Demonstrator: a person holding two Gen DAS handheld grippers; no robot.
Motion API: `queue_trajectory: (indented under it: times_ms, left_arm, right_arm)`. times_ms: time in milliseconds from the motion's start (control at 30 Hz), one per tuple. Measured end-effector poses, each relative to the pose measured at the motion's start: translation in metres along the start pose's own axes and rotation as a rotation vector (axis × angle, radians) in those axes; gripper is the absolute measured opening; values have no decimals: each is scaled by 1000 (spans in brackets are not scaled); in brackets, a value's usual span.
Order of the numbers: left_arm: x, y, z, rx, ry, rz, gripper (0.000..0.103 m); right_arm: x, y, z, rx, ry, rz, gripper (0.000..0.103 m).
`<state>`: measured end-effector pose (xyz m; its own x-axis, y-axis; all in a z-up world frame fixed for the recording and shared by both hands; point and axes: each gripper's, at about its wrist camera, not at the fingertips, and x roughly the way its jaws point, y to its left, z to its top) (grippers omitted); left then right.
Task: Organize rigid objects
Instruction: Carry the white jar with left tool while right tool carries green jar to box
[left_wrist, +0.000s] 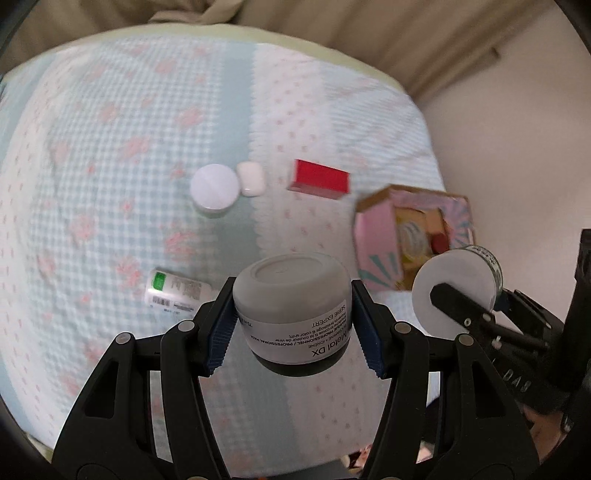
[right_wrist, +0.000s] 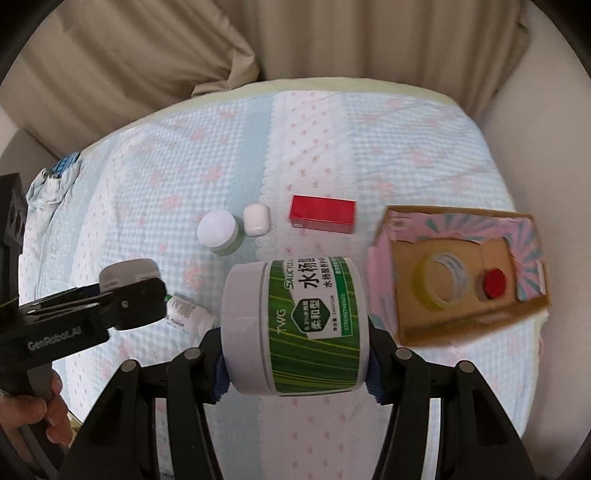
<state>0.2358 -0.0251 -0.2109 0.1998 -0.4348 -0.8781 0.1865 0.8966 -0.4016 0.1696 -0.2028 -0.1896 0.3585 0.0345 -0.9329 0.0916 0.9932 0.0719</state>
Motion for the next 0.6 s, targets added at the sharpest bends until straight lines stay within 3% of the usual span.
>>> queue_trajectory:
  times_ms: [133,233,433,600]
  left_arm:
    - [-14,-20,-6,44,0,-15,55]
    - [-22,-41,-7,59,-14,-25,55]
    - [-35,-101,-8,67,-65,-40,55]
    - [-18,-151,-6,60,-71,-53,55]
  right_arm:
    - [-28,-21,-11,101,-9,32,53]
    - [-47,-43,-16,150,-21,9,53]
    - [-84,-106,-19,218,-61,-19,53]
    - [-102,-169,-16,232,-80,-18,53]
